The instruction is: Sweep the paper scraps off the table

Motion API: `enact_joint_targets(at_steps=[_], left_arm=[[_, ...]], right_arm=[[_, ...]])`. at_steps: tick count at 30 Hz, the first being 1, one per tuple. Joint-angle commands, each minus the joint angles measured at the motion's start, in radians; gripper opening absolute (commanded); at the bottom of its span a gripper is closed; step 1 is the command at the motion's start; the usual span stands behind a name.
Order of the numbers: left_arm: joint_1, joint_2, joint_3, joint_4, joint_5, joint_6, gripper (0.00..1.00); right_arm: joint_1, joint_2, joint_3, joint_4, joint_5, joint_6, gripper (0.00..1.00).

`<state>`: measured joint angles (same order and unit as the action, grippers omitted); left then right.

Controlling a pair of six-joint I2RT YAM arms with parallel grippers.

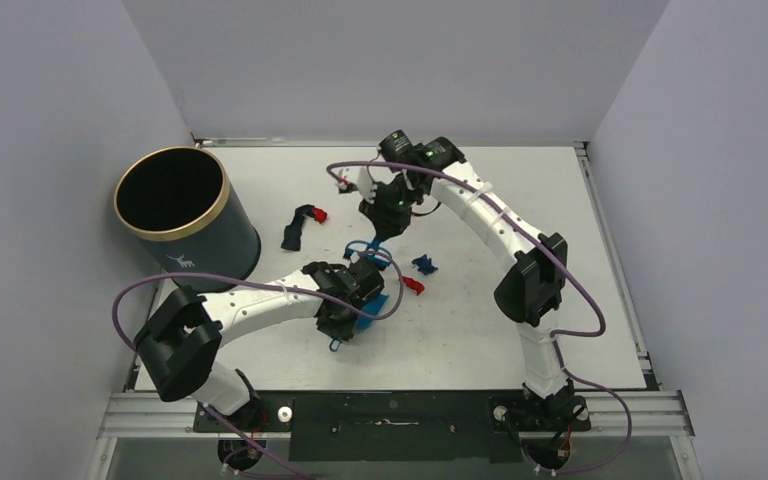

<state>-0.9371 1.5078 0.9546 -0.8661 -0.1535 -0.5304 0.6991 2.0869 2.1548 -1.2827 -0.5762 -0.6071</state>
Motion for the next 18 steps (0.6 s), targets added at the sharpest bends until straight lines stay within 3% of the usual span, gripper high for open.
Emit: enact_joint_targets(at_steps=[1, 10, 18], left_arm=[[0.008, -0.02, 0.019, 0.066, -0.039, -0.02, 0.0], [0.004, -0.016, 0.026, 0.055, -0.026, -0.021, 0.0], [0.002, 0.0, 0.052, 0.041, -0.006, -0.006, 0.0]], right_arm=[[-0.076, -0.014, 0.09, 0.085, 0.14, 0.029, 0.05], [-0.074, -0.008, -0.051, 0.499, 0.71, -0.165, 0.05], [-0.057, 0.184, 0.023, 0.531, 0.775, -0.157, 0.05]])
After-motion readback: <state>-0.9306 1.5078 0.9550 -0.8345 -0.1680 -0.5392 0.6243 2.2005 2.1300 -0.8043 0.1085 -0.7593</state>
